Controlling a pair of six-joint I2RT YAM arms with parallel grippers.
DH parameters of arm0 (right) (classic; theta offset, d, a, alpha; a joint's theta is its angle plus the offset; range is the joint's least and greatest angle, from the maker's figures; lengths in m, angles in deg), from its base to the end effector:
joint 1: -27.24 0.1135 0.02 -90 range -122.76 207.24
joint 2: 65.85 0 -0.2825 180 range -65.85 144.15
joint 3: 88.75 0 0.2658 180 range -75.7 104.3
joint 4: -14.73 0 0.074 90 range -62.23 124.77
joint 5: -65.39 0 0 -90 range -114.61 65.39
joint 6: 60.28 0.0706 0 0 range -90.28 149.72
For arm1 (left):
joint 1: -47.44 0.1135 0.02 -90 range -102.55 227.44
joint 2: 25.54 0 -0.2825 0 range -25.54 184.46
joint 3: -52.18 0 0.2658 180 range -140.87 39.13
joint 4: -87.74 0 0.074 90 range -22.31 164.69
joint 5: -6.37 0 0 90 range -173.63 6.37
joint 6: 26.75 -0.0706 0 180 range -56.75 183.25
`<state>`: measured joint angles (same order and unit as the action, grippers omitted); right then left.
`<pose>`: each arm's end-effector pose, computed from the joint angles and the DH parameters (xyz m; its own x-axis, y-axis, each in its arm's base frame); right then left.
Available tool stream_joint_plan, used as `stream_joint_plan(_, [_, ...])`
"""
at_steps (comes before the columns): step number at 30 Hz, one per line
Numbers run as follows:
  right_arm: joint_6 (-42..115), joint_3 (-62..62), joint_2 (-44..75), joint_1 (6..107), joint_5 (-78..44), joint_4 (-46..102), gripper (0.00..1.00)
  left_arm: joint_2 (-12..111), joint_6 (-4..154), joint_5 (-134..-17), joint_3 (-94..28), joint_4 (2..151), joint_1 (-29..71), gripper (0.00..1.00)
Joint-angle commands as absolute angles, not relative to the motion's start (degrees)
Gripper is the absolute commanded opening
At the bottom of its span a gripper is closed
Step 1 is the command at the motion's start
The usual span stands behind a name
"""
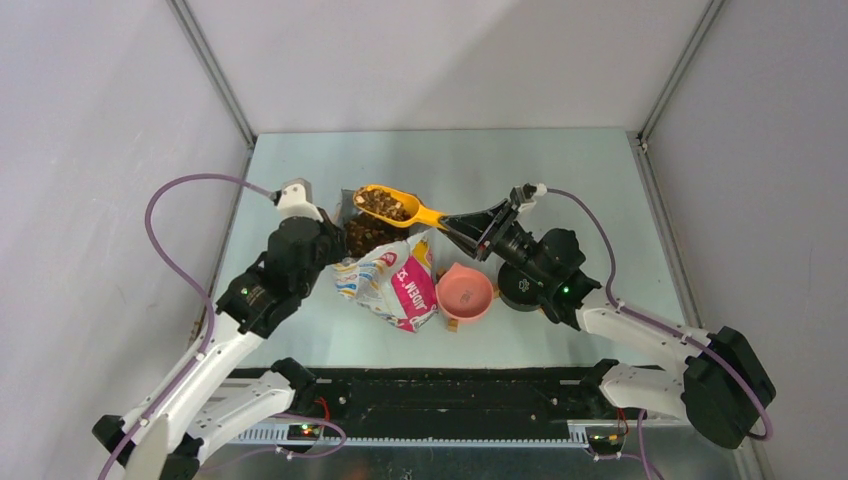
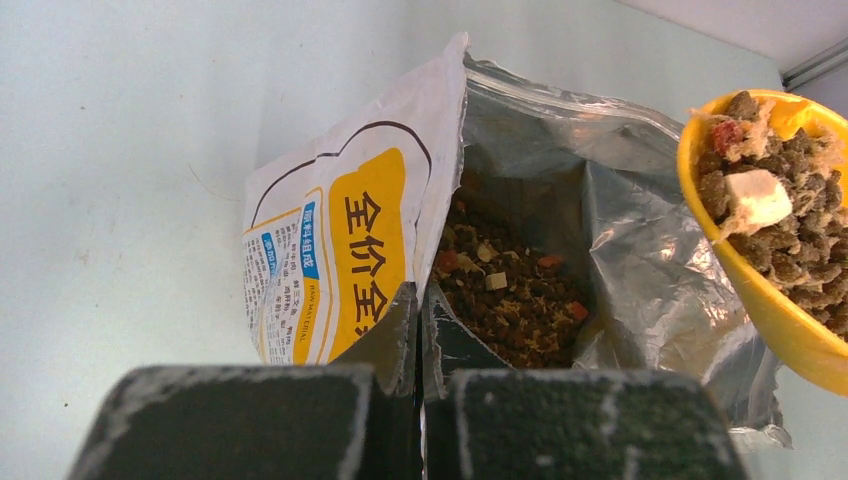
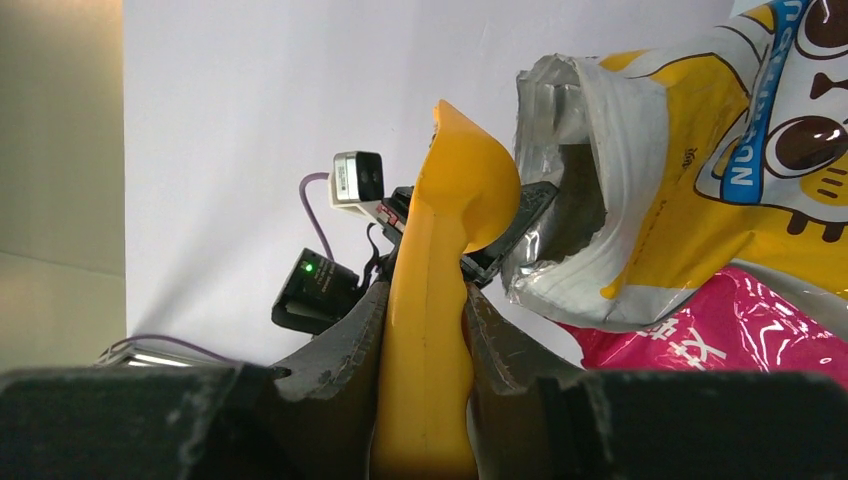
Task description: Serve the pet food
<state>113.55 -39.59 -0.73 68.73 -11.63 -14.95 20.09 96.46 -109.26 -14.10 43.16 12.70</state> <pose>0.2108 0.2076 0.3306 -0.7852 0.5989 -0.1574 -0.2636 -0.0933 0.9601 0.1793 -0.0872 0.3533 -0.3823 -0.3358 -0.8608 -0.0245 0.9350 -0.3538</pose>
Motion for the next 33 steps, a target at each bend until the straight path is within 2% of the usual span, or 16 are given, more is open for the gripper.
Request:
stream_joint_plan(1, [113.71,-40.46,-2.41,69.04,-13.49,-20.33,0.0,17.83,98.46,-106.97,-14.48,47.34,12.29,0.0])
stream_joint_plan(9, [117.49,-43.59,-0.25,68.71,-15.18,-29.76,0.0,17.43,99.13,-107.17,-14.88,46.72,12.29,0.0])
stream_joint_plan(12, [113.22,-42.12,0.85,73.7,-19.96,-28.2,0.0,16.82,99.32,-107.37,-14.12,47.67,12.29,0.0])
stream_joint_plan(15, [118.36,-43.42,1.86,70.2,-14.87,-31.45,0.0,16.86,99.25,-108.23,-14.91,46.52,12.29,0.0])
stream_joint_plan(17, [118.19,-44.82,1.75,71.11,-18.13,-33.43,0.0,16.72,99.4,-108.33,-14.51,47.0,12.29,0.0])
stream_joint_plan(22, [117.39,-41.69,2.42,70.43,-12.68,-30.02,0.0,17.0,99.69,-108.32,-14.27,46.8,12.33,0.0])
stream_joint_plan(33, [112.46,-41.69,-4.27,70.33,-14.42,-19.13,0.0,17.53,99.12,-108.5,-14.0,47.41,12.29,0.0])
